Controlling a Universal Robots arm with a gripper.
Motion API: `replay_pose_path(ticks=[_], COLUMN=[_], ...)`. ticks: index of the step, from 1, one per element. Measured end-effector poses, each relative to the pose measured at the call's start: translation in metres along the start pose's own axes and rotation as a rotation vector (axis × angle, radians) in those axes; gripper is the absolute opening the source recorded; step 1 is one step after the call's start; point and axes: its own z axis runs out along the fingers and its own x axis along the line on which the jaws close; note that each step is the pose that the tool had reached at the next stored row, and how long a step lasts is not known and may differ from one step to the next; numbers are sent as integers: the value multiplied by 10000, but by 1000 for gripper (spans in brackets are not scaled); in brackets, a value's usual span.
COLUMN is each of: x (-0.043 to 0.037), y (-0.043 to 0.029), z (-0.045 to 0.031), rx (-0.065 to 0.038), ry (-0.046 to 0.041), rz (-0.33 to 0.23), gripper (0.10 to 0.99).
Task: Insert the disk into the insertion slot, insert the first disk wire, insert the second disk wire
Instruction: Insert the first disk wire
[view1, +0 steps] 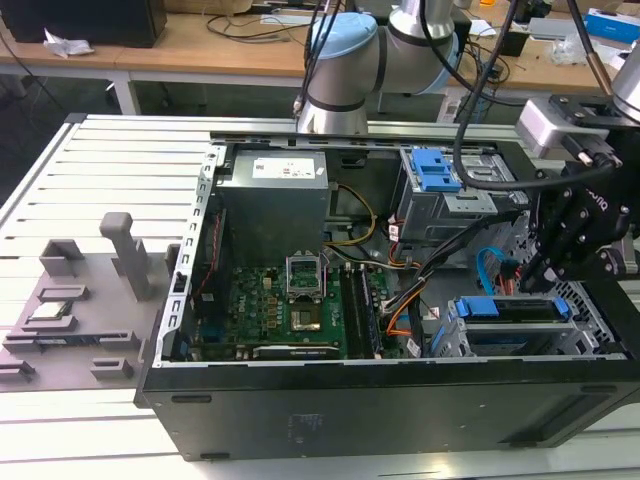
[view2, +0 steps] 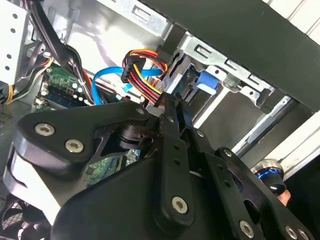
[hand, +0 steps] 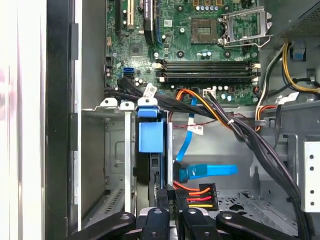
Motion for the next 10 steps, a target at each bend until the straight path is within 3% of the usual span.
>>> replay_pose_path(ticks=[6,10], x=[85,86], y=[-35,-51], z=[39,65], rx=[-10,-11], ry=[-2,0], rz=[-1,-2], gripper=[169,169])
